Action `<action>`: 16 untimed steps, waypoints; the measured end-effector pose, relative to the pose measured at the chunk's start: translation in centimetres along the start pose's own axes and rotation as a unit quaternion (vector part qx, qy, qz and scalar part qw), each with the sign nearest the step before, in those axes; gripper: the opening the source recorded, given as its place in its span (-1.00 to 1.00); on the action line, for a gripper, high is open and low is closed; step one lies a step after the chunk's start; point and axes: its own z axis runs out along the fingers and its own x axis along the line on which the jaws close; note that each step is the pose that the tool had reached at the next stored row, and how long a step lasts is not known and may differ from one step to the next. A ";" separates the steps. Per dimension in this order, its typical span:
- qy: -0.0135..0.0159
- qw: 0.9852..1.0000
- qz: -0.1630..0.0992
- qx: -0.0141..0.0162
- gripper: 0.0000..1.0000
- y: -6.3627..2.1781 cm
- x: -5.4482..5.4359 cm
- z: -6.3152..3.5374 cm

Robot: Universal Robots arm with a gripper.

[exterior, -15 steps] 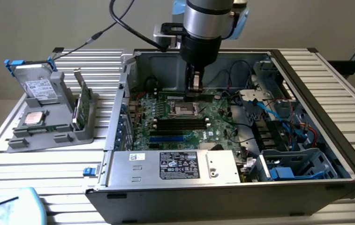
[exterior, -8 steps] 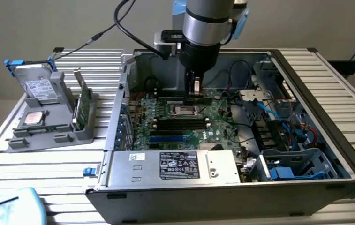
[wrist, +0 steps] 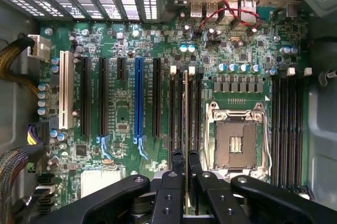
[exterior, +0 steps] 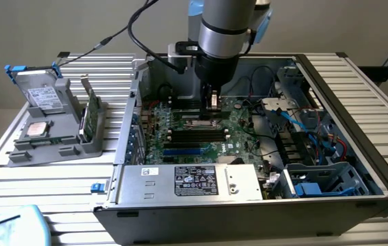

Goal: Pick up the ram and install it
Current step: 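Insert the ram into the slot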

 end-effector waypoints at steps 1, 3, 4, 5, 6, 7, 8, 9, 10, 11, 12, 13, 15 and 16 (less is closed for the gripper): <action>0.000 1.000 -0.001 0.000 -0.71 0.05 0.0 0.20; 0.000 1.000 -0.004 0.000 -0.71 0.20 0.0 0.57; 0.000 1.000 -0.005 0.000 -0.71 0.29 0.0 0.77; 0.000 1.000 -0.006 0.000 -0.71 0.34 0.0 0.96; 0.000 1.000 -0.006 0.000 -0.71 0.33 0.0 1.13; 0.000 1.000 -0.007 0.000 -0.71 0.32 0.0 1.31; 0.000 1.000 -0.007 0.000 -0.71 0.30 0.0 1.49; 0.001 1.000 -0.007 0.000 -0.71 0.29 0.0 1.67; 0.001 1.000 -0.007 0.000 -0.71 0.28 0.0 1.85; 0.000 1.000 -0.007 0.000 -0.71 0.26 0.0 2.04; 0.000 1.000 -0.006 0.000 -0.71 0.25 0.0 2.22; 0.000 1.000 -0.006 0.000 -0.71 0.24 0.0 2.40; 0.000 1.000 -0.006 0.000 -0.71 0.20 -0.1 2.77; 0.000 1.000 -0.005 0.000 -0.71 0.19 -0.1 2.95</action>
